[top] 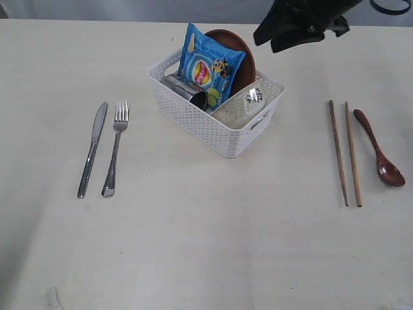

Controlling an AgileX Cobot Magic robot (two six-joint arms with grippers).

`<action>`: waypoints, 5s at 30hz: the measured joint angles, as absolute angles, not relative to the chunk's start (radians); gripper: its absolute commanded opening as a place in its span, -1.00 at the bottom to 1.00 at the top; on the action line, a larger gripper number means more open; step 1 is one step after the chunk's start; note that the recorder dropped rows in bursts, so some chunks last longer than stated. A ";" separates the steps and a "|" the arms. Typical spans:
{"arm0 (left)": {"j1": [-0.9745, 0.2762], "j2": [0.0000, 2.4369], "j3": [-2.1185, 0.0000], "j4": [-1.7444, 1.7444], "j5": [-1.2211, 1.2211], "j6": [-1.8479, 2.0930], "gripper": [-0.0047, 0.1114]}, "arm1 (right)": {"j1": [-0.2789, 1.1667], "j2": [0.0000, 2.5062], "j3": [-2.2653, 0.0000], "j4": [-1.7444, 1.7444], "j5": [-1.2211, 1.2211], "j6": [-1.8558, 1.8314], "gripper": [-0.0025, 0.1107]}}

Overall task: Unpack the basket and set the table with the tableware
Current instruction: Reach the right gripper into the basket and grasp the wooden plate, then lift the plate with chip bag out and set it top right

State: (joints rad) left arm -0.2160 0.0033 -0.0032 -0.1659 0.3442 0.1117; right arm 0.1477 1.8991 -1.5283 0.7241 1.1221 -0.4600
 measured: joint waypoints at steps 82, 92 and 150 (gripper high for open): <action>-0.216 0.003 -0.003 -0.166 0.344 0.112 -0.92 | 0.304 1.828 -1.723 0.460 0.722 -0.563 -0.96; -0.216 0.003 -0.003 -0.166 0.344 0.112 -0.92 | -0.128 1.980 -1.725 0.831 0.916 -0.592 -0.96; -0.216 0.003 -0.003 -0.166 0.344 0.112 -0.92 | -0.272 2.207 -1.877 0.944 1.059 -0.558 -0.22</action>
